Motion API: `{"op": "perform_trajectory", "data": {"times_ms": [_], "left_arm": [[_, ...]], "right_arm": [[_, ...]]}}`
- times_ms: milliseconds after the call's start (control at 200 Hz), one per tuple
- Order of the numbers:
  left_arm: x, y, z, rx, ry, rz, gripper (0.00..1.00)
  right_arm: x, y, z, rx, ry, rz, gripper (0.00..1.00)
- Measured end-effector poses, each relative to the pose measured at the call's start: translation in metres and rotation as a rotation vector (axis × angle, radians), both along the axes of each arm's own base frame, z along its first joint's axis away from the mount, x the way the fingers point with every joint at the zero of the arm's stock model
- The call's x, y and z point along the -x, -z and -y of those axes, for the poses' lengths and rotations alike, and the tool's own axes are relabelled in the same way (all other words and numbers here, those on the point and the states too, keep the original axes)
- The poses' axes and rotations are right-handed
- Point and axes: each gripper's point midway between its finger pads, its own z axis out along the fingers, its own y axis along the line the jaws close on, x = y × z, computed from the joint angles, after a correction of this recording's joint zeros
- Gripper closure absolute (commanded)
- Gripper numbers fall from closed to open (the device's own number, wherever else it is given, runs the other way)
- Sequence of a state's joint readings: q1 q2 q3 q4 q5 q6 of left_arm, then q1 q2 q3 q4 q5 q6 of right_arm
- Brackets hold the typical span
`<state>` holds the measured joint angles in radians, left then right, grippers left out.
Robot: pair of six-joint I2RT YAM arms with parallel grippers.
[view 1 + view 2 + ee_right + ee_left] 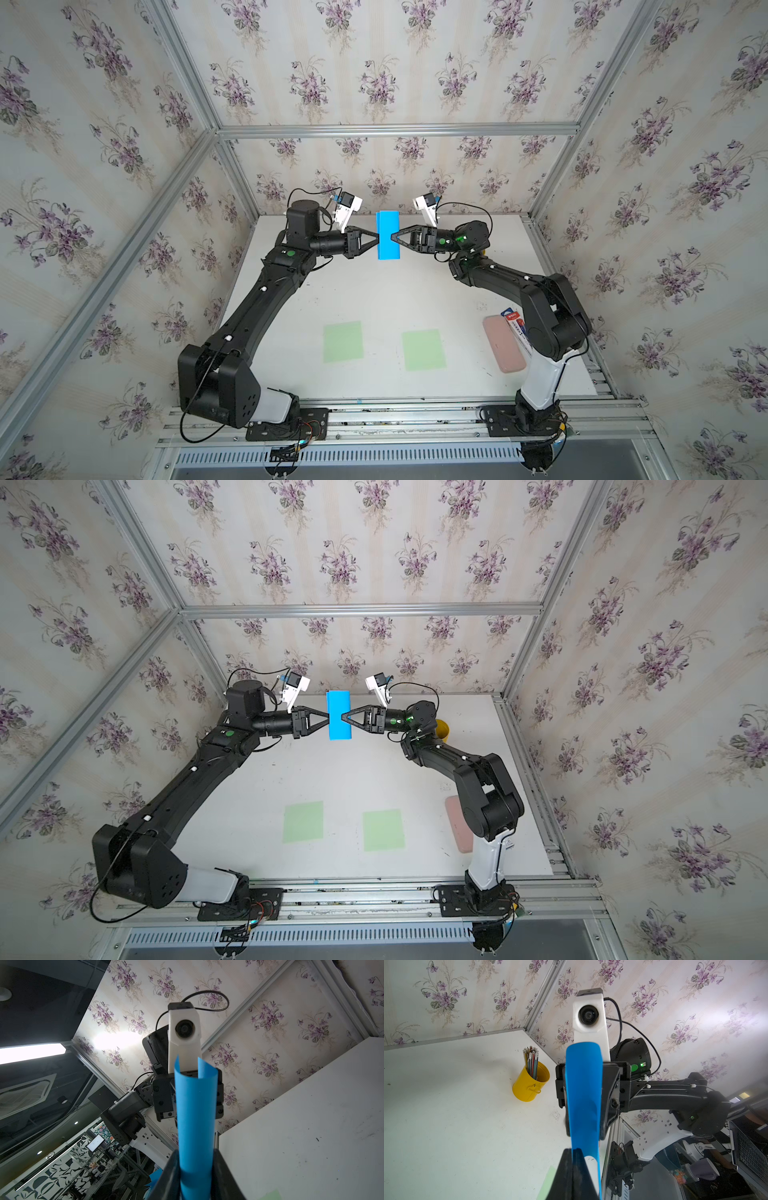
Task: Fold the square paper along the opposite sides
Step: Fold the paper.
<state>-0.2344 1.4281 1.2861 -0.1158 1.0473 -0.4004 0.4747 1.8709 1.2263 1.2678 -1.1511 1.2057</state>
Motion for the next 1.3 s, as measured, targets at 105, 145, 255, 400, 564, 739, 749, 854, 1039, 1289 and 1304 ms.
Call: {"op": "perform_trajectory", "data": {"times_ms": [105, 145, 255, 400, 564, 739, 749, 854, 1039, 1289, 1304], "left_arm": [[0.0, 0.0, 0.0, 0.0, 0.0, 0.0, 0.9], [0.0, 0.0, 0.0, 0.0, 0.0, 0.0, 0.89], [0.0, 0.0, 0.0, 0.001, 0.002, -0.001, 0.83], [0.001, -0.001, 0.0, 0.007, 0.009, -0.001, 0.77], [0.003, -0.003, 0.0, 0.024, 0.021, -0.006, 0.74], [0.01, -0.018, -0.006, 0.051, 0.014, 0.032, 0.73], [0.01, -0.018, -0.006, 0.053, 0.015, 0.032, 0.73], [0.01, -0.02, -0.008, 0.065, 0.012, 0.027, 0.72], [0.007, -0.02, -0.008, 0.073, 0.009, 0.02, 0.72], [0.004, -0.018, -0.005, 0.069, 0.003, 0.001, 0.73], [0.004, -0.018, -0.005, 0.068, 0.003, 0.0, 0.73]], "right_arm": [[0.0, 0.0, 0.0, -0.001, -0.003, 0.001, 0.77], [0.001, 0.0, 0.0, 0.0, -0.005, 0.002, 0.78], [0.002, 0.0, 0.0, 0.001, -0.009, 0.006, 0.81], [0.002, 0.001, 0.0, 0.004, -0.011, 0.003, 0.82], [0.001, 0.004, -0.001, 0.013, -0.009, -0.004, 0.84], [0.0, 0.004, -0.001, 0.014, -0.005, 0.007, 0.85], [0.0, 0.004, -0.001, 0.015, -0.005, 0.006, 0.85], [0.0, 0.005, -0.001, 0.018, -0.005, -0.001, 0.86], [0.0, 0.004, -0.001, 0.019, -0.005, -0.001, 0.86], [0.0, 0.005, -0.002, 0.024, -0.004, -0.005, 0.86], [0.0, 0.005, -0.002, 0.025, -0.004, -0.006, 0.86]]}}
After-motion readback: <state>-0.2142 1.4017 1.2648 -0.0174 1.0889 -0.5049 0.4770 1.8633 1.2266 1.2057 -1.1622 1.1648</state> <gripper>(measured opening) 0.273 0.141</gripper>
